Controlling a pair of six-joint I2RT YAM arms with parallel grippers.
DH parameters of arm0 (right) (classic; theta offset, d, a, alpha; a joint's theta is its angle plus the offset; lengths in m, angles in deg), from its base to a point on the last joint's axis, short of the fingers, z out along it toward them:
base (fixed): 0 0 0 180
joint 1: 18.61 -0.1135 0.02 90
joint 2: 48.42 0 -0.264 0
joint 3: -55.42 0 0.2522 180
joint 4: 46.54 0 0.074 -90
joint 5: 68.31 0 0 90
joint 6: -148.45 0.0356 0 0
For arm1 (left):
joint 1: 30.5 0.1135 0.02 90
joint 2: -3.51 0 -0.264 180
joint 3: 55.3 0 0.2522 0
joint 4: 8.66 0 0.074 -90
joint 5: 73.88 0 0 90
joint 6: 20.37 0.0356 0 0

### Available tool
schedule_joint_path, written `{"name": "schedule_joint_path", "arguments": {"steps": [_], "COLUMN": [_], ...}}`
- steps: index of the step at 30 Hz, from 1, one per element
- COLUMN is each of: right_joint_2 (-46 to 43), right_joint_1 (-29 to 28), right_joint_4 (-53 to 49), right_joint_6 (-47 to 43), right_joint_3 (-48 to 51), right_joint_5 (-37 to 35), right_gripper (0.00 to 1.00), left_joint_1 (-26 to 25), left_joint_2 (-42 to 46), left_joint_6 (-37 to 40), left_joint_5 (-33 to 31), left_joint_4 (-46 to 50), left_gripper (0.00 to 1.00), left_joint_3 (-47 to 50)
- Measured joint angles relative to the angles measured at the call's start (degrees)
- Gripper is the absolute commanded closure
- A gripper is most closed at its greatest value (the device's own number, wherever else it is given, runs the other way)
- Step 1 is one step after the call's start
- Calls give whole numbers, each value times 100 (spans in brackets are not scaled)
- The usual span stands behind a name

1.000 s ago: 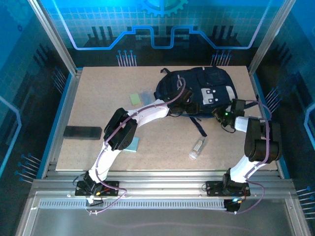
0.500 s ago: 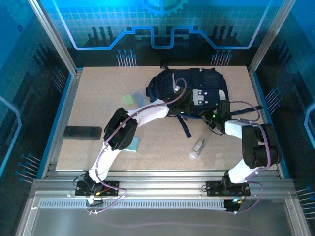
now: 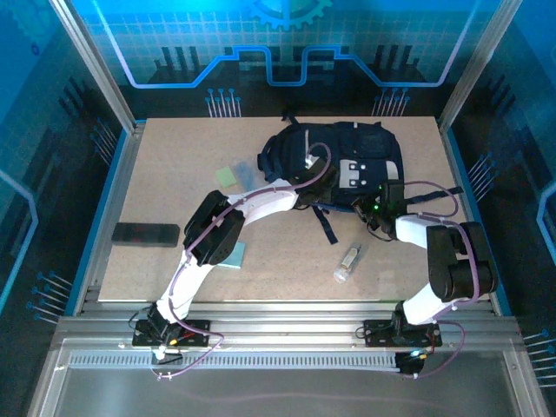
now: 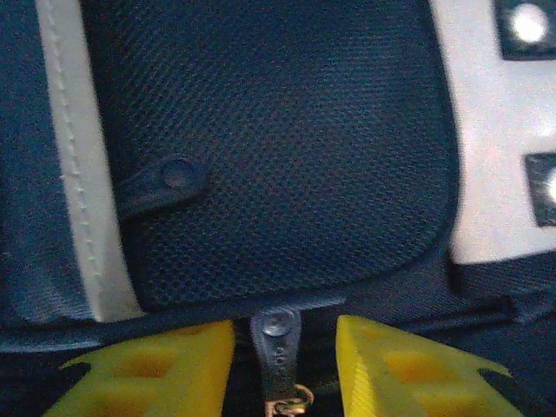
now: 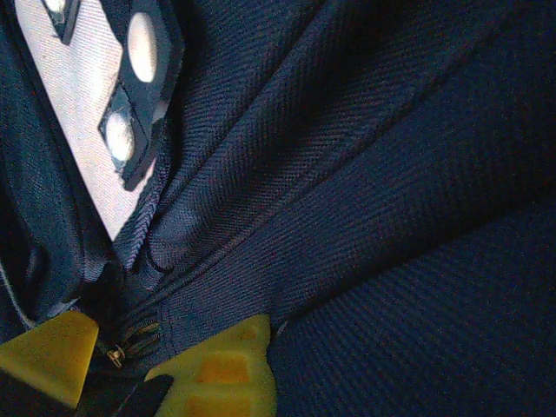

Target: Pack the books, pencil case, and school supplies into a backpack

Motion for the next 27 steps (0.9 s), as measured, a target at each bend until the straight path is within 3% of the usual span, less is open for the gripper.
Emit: {"name": "schedule_joint_path", "arguments": {"steps": [2,4,14,21,23,24,27], "right_joint_2": [-4,-20,-44,-90,-90,-87,-87], "right_joint_1": [-15,-20,122,232,236,236,236], "right_joint_4": [20,59,-61,-190,-190,-190,-186], "right_joint_6": [0,0,-26,-133,-153,-155,-155], "right_joint_3": [11,35,37,37,37,37,39], "right_joint_5": [-24,-37,-2,22,22,24,26], "right_gripper": [100,100,100,100,100,100,100], "left_joint_1": [50,81,181,745,872,925,925], "left_joint_2": [-22,-20,525,1370,1440,1451,1451], "left_joint_6": [-48,-55,-129,-490,-568,-621,-807], "left_joint_5": [9,68,208,424,529,638,977], "left_joint_4": [-2,-22,-498,-962,-1086,-1196,-1449], "left_gripper": [95,100,100,100,89,74,54], "left_joint_3": [0,0,828,1882,1904,1904,1910]}}
